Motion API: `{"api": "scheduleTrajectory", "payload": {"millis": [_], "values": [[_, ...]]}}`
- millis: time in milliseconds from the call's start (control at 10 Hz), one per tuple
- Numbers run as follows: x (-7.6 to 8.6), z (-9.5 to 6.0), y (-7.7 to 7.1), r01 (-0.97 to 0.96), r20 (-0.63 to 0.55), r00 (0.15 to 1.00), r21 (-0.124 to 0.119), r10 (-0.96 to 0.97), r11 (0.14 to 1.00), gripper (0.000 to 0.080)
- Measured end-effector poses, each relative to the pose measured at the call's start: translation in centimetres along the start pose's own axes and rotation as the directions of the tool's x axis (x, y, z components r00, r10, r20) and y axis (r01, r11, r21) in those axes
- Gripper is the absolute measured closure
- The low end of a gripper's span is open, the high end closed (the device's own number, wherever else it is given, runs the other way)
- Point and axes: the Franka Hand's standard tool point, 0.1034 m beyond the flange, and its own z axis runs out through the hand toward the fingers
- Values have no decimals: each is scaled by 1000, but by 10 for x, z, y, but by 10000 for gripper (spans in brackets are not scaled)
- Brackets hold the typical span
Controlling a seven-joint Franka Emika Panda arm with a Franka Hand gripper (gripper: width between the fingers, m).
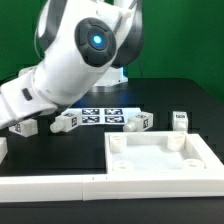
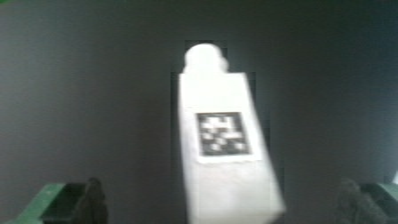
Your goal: Assemble one leg
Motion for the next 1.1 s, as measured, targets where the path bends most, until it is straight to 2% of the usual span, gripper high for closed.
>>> {"api": "scheduleTrajectory", "payload": {"millis": [100,500,600,800,1100], "values": [[-5,5,5,-25,5,1000,5,25,1000,151],[-3,4,4,-16,5,1000,3,16,1000,151],[-1,5,2,-54,10,998,1,54,999,151],[16,12,-2,-83,35,996,-13,83,996,151],[21,16,-2,-70,23,997,-18,70,997,151]]}}
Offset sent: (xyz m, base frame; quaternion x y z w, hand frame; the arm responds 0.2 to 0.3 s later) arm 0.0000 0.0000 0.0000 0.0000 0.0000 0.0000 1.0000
